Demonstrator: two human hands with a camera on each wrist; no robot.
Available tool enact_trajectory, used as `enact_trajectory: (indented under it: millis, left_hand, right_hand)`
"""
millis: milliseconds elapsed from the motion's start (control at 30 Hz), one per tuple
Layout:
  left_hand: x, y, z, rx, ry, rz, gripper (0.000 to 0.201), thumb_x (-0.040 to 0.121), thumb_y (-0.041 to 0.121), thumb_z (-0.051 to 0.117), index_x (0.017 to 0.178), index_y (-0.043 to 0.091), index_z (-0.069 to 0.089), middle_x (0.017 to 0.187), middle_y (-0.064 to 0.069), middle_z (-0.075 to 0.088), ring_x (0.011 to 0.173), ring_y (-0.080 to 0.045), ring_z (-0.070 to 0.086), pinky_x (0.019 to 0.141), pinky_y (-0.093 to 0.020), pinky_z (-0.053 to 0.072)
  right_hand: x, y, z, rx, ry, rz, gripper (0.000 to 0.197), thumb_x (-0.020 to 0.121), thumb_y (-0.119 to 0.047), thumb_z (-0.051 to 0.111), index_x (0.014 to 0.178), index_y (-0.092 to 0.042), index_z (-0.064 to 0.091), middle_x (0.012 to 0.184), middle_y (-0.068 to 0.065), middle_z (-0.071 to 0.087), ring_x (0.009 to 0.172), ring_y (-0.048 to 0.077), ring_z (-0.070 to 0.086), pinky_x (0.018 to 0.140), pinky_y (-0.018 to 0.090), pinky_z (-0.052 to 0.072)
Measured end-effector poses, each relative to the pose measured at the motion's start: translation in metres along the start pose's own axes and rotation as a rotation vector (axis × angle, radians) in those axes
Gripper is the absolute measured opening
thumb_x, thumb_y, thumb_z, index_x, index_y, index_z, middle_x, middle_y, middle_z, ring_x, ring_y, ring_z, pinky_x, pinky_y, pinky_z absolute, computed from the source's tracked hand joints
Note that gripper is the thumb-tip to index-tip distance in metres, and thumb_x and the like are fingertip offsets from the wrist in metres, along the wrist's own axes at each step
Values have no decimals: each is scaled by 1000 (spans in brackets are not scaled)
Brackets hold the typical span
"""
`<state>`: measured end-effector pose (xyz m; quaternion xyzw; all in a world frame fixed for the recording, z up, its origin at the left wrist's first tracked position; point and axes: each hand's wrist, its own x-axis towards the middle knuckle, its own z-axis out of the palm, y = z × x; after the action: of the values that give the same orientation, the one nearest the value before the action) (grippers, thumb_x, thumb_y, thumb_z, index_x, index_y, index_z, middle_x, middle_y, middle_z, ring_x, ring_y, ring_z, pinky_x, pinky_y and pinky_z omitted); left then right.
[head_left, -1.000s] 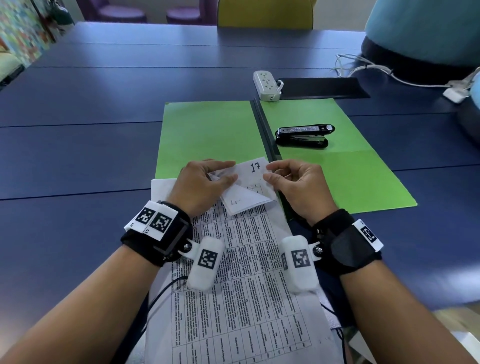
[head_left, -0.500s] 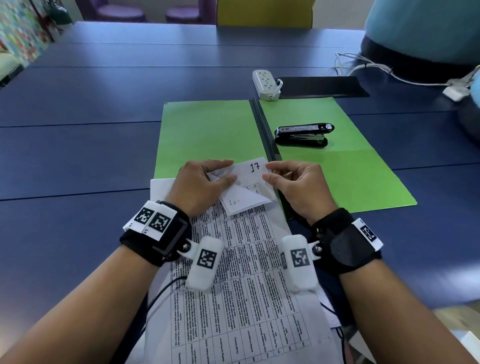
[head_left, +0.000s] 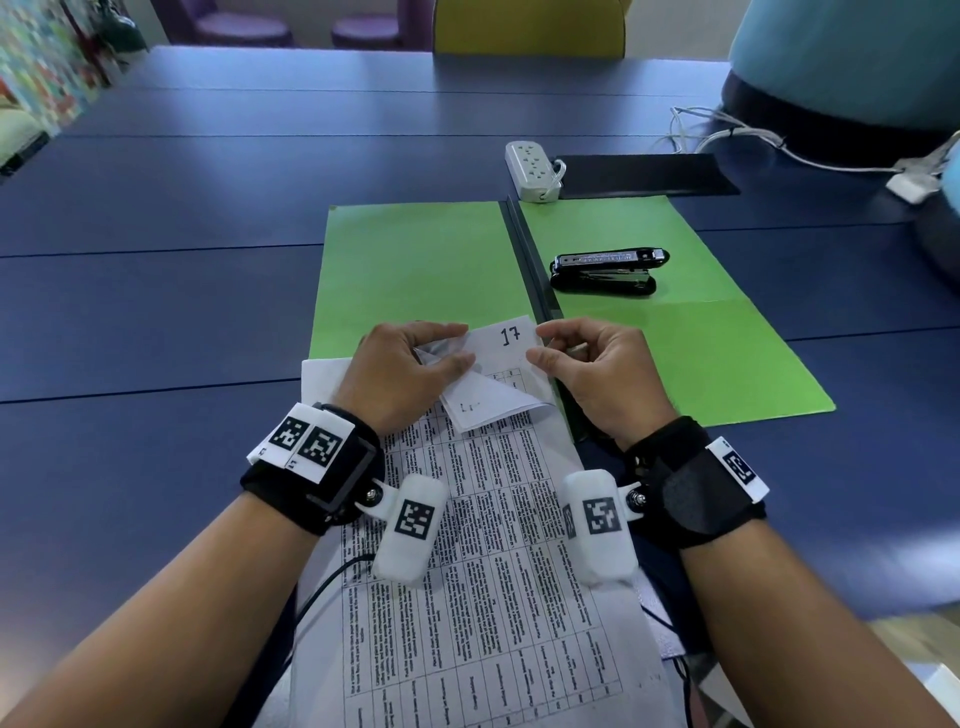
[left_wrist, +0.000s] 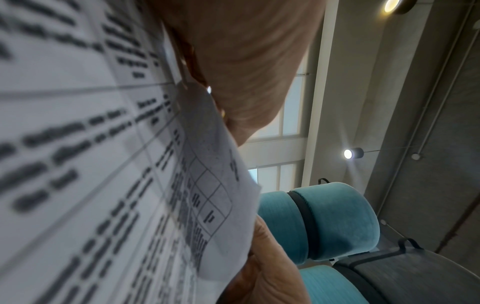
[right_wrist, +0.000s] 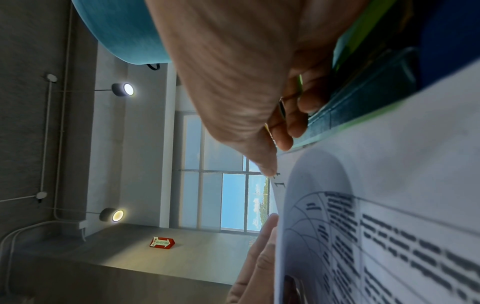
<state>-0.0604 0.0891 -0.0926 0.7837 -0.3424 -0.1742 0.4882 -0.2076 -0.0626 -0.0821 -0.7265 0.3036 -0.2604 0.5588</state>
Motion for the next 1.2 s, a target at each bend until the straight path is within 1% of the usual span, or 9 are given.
enact_trajectory:
  millis: [167, 333, 467, 600, 833, 967, 1067, 1133, 1200]
  left_hand:
    - [-1, 1, 0, 2, 18, 0, 31, 87, 30, 77, 118, 27, 75, 111, -4, 73, 84, 2, 60, 53, -3, 38]
    - [0, 0, 0, 5, 10, 0, 31, 86, 31, 78, 117, 28, 75, 110, -2, 72, 63, -8, 63, 54, -8, 40]
    - [0, 0, 0, -11, 15, -5, 31, 86, 31, 78, 117, 27, 75, 111, -3, 74, 93, -10, 62, 62, -21, 49]
    - [0, 0, 0, -10, 12, -6, 31, 86, 30, 78, 117, 26, 75, 110, -3, 74, 69, -16, 65, 58, -11, 45]
    - [-2, 1, -1, -10, 9, 4, 31, 87, 29, 77, 118, 24, 75, 108, 12, 60, 79, 2, 61, 54, -13, 49]
    - [-2, 1, -1, -5, 10, 16, 31, 87, 28, 77, 118, 23, 75, 109, 7, 64, 49, 7, 58, 50, -2, 38]
    - [-3, 2, -1, -10, 10, 26, 32, 88, 28, 77, 119, 22, 74, 107, 12, 56, 85, 6, 54, 56, -5, 47]
    - [-2, 2, -1, -6, 8, 26, 32, 88, 28, 77, 119, 23, 74, 106, 12, 57, 90, 10, 44, 73, -11, 51]
    - [-2, 1, -1, -13, 1, 14, 32, 87, 30, 77, 118, 26, 74, 107, 7, 68, 93, 4, 53, 72, -16, 56]
  right_hand:
    - [-1, -1, 0, -43, -7, -3, 18, 79, -12, 81, 96, -13, 76, 74, -3, 63, 54, -5, 49, 58, 10, 45]
    - [-2, -2, -1, -54, -10, -8, 14, 79, -14, 82, 92, -13, 76, 73, -3, 66, 55, -4, 52, 58, 10, 45]
    - [3, -2, 1, -37, 32, 36, 9, 79, -15, 82, 86, -12, 75, 76, 1, 68, 62, 3, 56, 60, 14, 49]
    - [7, -4, 1, -45, 49, 61, 7, 79, -16, 82, 82, -13, 76, 70, -4, 64, 57, 3, 51, 56, 13, 47]
    - [5, -5, 0, 4, 44, 66, 15, 80, -12, 81, 95, -13, 77, 77, 0, 65, 58, 5, 52, 51, 14, 45]
    - [2, -6, 1, -17, 28, 47, 10, 80, -14, 81, 89, -15, 78, 72, -3, 68, 52, 0, 53, 54, 14, 45]
    - [2, -6, 1, -2, 29, 33, 15, 79, -11, 81, 92, -17, 76, 75, -3, 65, 53, 1, 50, 53, 15, 46]
    - [3, -6, 1, 13, 29, 32, 20, 79, -10, 81, 97, -18, 75, 78, -1, 64, 57, 4, 50, 55, 17, 48]
    - [2, -6, 1, 9, 20, 44, 18, 79, -12, 82, 94, -18, 76, 80, 3, 69, 63, 8, 56, 61, 21, 54]
